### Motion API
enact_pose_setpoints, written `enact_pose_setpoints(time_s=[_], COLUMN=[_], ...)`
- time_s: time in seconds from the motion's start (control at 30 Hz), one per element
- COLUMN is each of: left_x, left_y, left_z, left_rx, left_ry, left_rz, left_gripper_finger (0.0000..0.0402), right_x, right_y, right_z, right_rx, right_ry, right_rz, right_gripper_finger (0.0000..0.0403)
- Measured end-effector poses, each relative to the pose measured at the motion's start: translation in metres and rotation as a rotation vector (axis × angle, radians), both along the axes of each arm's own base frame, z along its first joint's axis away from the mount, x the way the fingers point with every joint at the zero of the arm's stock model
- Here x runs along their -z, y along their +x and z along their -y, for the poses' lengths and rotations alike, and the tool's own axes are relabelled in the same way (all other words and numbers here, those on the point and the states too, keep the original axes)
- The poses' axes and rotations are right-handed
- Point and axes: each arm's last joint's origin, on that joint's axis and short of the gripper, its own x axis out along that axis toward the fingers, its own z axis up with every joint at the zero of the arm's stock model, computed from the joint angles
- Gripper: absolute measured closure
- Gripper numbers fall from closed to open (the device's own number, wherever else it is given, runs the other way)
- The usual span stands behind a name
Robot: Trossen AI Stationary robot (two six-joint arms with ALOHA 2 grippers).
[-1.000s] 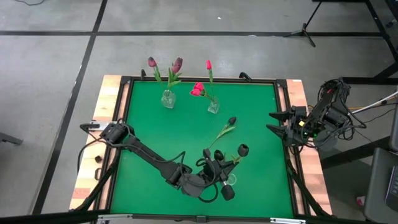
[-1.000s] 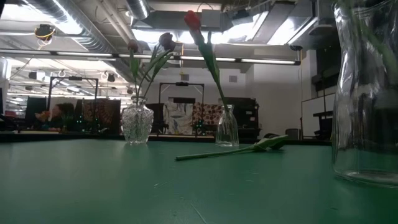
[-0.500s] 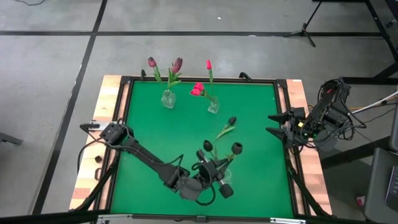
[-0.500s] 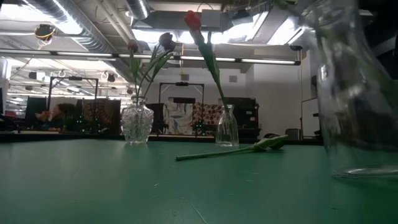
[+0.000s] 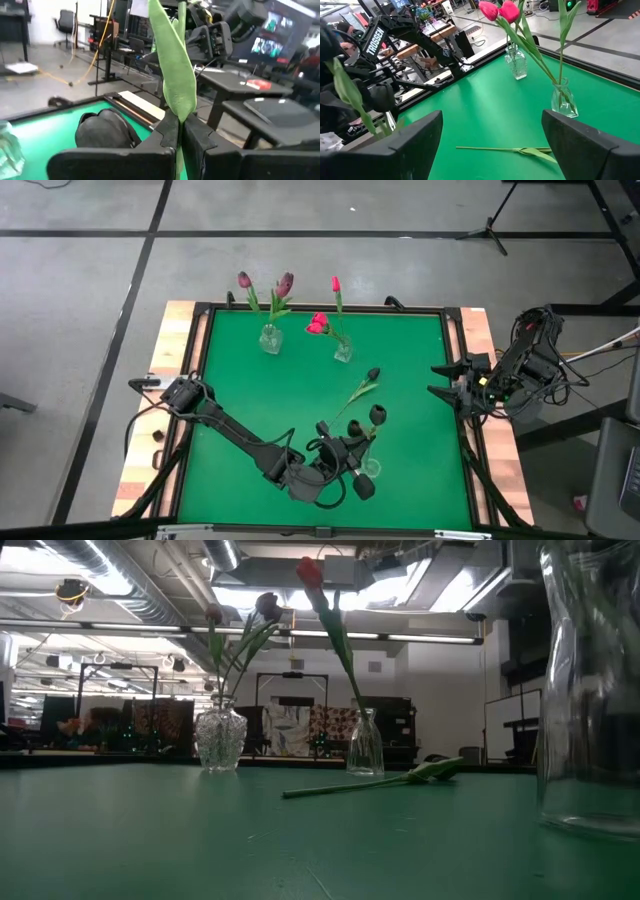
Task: Sort flowers into vase by color
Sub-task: Put the left black tulip into the bottom transparent vase
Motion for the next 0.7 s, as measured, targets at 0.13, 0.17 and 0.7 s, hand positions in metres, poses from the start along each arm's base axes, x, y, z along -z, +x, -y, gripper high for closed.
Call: enact_pose_setpoints(time_s=[0.13,0.17,0.7], left_x=[0.0001,0.0000,0.0000], left_y=[0.0001,0.0001,-0.0005], left_z=[-0.0002,-0.0002,0.0010], left_rx=[0.000,0.000,0.004], left_ry=[-0.070,-0.072,-0.129], left_rz=[0.055,0.056,0.101], left_gripper_finger=[0.0397,0.0397,0.0390], right_x=[0.0002,0.0003,0.0003], right_y=[0.0000,0.0000,0.0000], right_z=[-0.0004,-0.0004,-0.0004], right_rx=[-0.013,-0.013,-0.013], right_ry=[0.005,0.004,0.004], right_rz=[-0.008,-0.009,-0.009], right_gripper_finger=[0.0063,0.0063,0.0063])
